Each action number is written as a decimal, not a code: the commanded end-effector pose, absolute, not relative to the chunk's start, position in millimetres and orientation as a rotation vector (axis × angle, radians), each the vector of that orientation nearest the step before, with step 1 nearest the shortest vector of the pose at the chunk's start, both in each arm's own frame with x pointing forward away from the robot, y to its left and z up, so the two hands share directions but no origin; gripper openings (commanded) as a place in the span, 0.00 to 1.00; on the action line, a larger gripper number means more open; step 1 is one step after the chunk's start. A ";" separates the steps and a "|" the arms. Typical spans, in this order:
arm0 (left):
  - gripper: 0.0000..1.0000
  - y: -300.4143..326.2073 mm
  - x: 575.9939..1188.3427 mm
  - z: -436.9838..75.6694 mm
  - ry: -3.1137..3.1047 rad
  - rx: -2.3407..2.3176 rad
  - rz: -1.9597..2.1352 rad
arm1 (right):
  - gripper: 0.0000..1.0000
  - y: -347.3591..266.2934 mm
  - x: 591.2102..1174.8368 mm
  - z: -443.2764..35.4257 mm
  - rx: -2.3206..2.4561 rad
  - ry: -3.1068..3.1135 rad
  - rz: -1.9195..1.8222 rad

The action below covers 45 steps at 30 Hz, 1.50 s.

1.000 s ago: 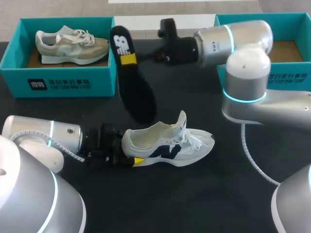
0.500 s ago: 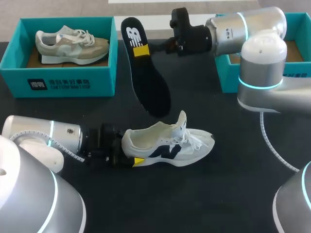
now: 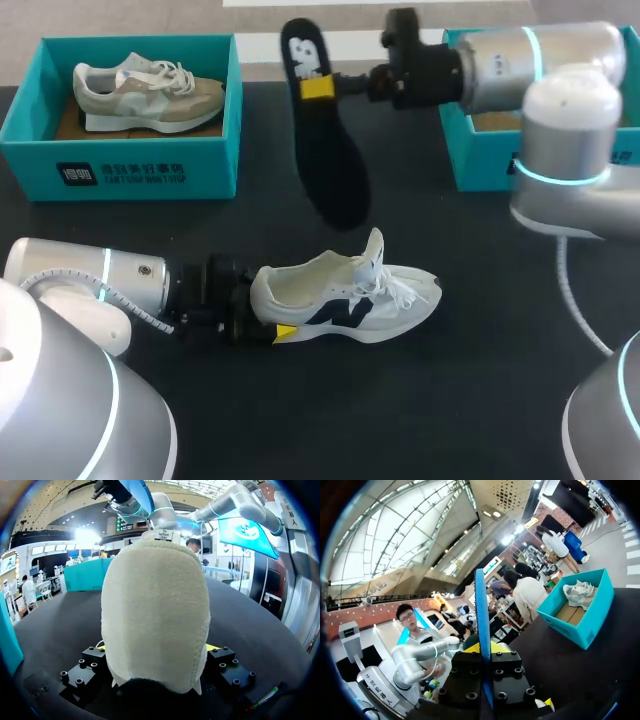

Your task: Take the shoe out of the shoebox, open the shoe tongue, remove and reinsert the insole, then place the shoe into the shoebox

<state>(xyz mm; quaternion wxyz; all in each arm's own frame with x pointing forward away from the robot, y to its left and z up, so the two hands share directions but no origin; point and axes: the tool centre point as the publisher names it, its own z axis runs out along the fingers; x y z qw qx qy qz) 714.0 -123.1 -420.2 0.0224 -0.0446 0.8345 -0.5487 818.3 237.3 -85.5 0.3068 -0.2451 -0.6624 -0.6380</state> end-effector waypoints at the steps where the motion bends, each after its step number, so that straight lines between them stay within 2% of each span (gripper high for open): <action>1: 0.00 -123.9 713.5 -424.5 2.587 -0.139 -1.697 | 0.00 194.1 779.8 -64.3 -0.768 -1.793 -1.737; 21: 0.00 -123.9 713.5 -424.5 2.587 -0.139 -1.697 | 0.00 198.2 702.5 -36.5 -0.849 -1.780 -1.760; 39: 0.00 -123.9 713.5 -424.5 2.587 -0.139 -1.697 | 0.00 197.7 701.1 -36.1 -0.854 -1.785 -1.758; 45: 0.00 -123.9 713.5 -424.5 2.587 -0.139 -1.697 | 0.00 196.1 679.6 -40.4 -0.907 -1.713 -1.671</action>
